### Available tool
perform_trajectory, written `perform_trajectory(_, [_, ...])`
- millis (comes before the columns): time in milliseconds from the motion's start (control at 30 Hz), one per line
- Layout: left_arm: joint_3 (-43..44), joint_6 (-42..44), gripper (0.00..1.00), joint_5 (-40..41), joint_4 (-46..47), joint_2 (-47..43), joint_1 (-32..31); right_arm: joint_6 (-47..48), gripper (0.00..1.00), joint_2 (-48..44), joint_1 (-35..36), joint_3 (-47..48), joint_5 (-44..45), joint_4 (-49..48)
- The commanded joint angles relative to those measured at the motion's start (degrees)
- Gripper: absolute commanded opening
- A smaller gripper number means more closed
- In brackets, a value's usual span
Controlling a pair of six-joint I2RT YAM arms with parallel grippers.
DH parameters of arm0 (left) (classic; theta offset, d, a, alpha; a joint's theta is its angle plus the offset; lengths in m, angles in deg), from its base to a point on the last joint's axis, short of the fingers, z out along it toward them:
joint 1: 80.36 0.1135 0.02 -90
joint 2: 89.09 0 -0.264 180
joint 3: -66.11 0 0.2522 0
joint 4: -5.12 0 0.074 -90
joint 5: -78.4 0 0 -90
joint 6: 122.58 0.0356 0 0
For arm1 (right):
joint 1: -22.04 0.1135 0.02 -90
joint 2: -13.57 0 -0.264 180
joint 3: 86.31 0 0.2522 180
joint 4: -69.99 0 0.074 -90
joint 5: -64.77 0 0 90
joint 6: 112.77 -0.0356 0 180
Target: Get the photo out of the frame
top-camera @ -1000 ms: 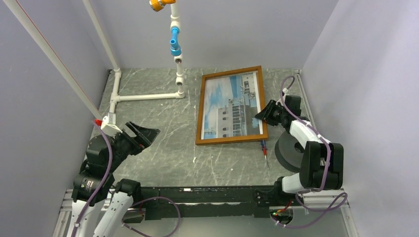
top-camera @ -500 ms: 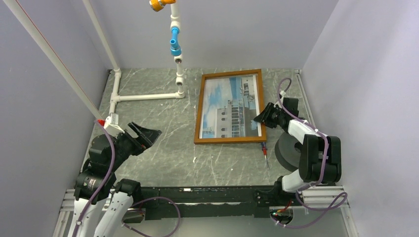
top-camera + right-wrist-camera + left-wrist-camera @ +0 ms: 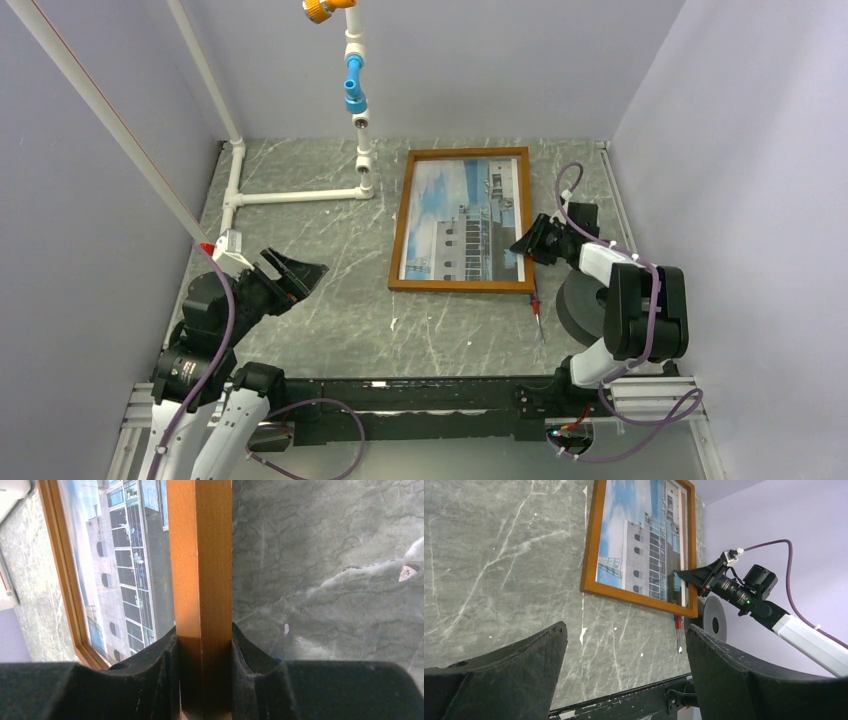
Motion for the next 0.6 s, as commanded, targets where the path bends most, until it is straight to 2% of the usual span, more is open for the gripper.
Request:
perform_trajectory(0, [0.30,-0.50,0.90,-1.17,1.97,0.10,-0.06,1.54,0.00,1.73,0.60,0.20,4.56,-0.09])
perform_trajectory(367, [-0.23,-0.66,0.90,-1.36,1.81,0.01,-0.06,3.52,0.01,3.25,1.87,2.07,8.25,2.13])
perform_trajectory(567, [-0.63,-0.90,0.90,-1.73,2.01,0.02,-0.06,4.05,0.12,3.25,2.18,3.04,11.17,4.00])
